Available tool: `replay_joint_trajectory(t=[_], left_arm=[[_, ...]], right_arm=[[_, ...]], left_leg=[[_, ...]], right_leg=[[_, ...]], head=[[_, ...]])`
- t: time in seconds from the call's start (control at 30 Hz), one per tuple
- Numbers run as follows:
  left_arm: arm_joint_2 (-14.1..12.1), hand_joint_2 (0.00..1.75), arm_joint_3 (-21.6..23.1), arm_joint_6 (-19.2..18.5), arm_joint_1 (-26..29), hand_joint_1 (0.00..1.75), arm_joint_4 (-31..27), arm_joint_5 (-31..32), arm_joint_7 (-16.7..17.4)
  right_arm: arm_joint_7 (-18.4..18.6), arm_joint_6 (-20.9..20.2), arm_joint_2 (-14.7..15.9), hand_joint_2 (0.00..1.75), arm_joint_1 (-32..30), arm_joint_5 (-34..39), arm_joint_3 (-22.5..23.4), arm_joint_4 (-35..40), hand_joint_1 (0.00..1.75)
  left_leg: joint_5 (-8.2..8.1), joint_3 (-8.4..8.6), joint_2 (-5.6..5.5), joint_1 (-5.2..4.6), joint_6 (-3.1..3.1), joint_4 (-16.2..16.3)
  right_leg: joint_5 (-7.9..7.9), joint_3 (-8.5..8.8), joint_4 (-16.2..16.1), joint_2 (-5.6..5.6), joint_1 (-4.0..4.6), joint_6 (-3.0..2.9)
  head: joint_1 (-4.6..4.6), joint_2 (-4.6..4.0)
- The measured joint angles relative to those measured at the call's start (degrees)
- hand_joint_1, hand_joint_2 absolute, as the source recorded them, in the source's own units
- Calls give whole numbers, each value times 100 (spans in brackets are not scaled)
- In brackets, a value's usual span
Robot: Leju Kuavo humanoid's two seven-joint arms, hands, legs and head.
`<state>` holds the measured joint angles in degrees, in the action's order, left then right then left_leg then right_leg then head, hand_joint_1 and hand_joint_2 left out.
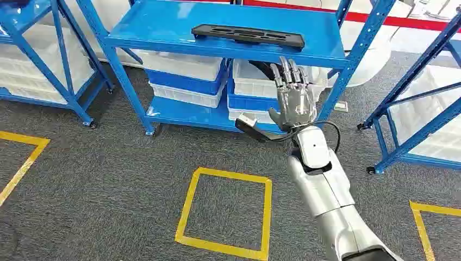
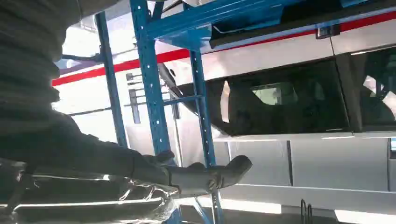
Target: Take the parts from the cabinet and place them on the table.
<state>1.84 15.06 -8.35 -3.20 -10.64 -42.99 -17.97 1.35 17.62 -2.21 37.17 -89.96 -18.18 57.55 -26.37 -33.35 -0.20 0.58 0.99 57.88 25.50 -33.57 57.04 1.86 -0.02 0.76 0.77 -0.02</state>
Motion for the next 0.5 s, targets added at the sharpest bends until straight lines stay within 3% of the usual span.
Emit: replay_joint_trajectory(t=[0.5], left_arm=[[2, 0, 18, 20, 0, 0, 0, 48, 37]], right_arm=[[-2, 11, 0, 175, -75, -2, 33, 17, 0]], left_leg=[[0, 0, 0, 0, 0, 0]], right_leg=[[0, 0, 0, 0, 0, 0]], head=[[2, 0]])
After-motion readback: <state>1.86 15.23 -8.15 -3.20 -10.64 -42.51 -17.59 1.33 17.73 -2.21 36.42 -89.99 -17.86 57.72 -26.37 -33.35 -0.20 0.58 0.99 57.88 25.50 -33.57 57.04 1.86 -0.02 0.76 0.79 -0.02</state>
